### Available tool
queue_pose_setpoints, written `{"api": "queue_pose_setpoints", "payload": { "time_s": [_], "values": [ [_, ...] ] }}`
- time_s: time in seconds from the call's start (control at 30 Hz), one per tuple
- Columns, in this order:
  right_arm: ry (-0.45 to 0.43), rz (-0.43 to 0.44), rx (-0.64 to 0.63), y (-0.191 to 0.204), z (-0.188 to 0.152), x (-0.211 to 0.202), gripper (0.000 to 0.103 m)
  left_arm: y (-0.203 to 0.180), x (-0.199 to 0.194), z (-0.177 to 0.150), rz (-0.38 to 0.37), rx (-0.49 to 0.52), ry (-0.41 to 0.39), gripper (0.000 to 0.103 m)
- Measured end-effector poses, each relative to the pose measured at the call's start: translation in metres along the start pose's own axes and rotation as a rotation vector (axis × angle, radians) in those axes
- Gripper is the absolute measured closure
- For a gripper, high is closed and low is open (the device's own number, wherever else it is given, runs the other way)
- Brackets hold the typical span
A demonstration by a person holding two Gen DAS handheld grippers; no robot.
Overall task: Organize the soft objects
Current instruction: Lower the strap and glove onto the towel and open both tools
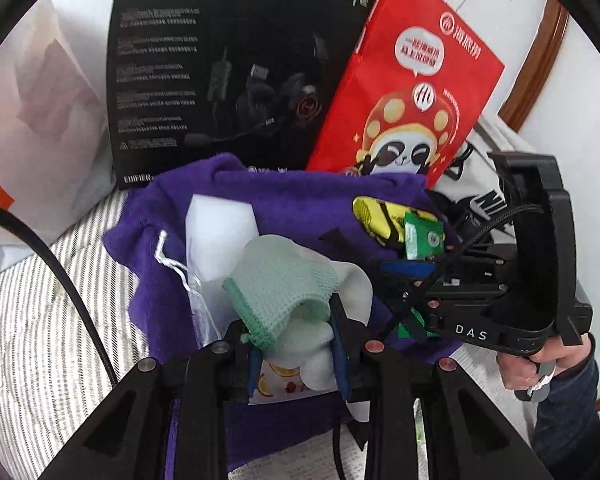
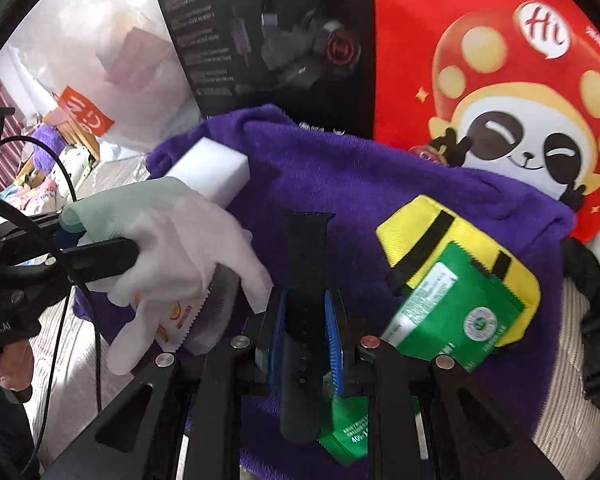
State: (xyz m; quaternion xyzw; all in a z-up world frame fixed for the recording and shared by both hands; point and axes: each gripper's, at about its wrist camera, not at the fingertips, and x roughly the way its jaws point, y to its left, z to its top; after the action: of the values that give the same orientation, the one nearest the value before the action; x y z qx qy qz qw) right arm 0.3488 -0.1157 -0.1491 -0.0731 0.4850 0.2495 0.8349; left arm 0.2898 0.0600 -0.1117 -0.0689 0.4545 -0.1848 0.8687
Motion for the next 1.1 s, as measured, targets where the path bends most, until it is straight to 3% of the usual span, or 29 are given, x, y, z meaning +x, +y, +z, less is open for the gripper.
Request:
{"api": "queue_pose_setpoints", "payload": {
  "time_s": [0.5, 0.63, 0.73, 1.03, 1.1],
  "values": [
    [0.013, 0.023, 0.016, -0.009, -0.001, 0.007, 0.082, 0.0, 0.015, 0.002, 0.001, 0.002, 0.033, 0.072],
    [-0.007, 0.023, 0.022, -0.013, -0.002, -0.005, 0.072, -0.004, 0.02, 0.01, -0.008, 0.008, 0.02, 0.072],
    [-0.027, 0.012, 0.028, -0.019, -0.003, -0.018, 0.071, -0.01, 0.028, 0.015, -0.005, 0.016, 0.038, 0.071],
    [-0.058, -0.014, 0.072, -0.037, -0.019, -0.046, 0.071, -0.034, 0.048, 0.019, 0.035, 0.091, 0.084, 0.058],
    [-0.058, -0.017, 0.082, -0.041, -0.026, -0.052, 0.071, -0.036, 0.047, 0.016, 0.045, 0.102, 0.092, 0.05]
  ]
}}
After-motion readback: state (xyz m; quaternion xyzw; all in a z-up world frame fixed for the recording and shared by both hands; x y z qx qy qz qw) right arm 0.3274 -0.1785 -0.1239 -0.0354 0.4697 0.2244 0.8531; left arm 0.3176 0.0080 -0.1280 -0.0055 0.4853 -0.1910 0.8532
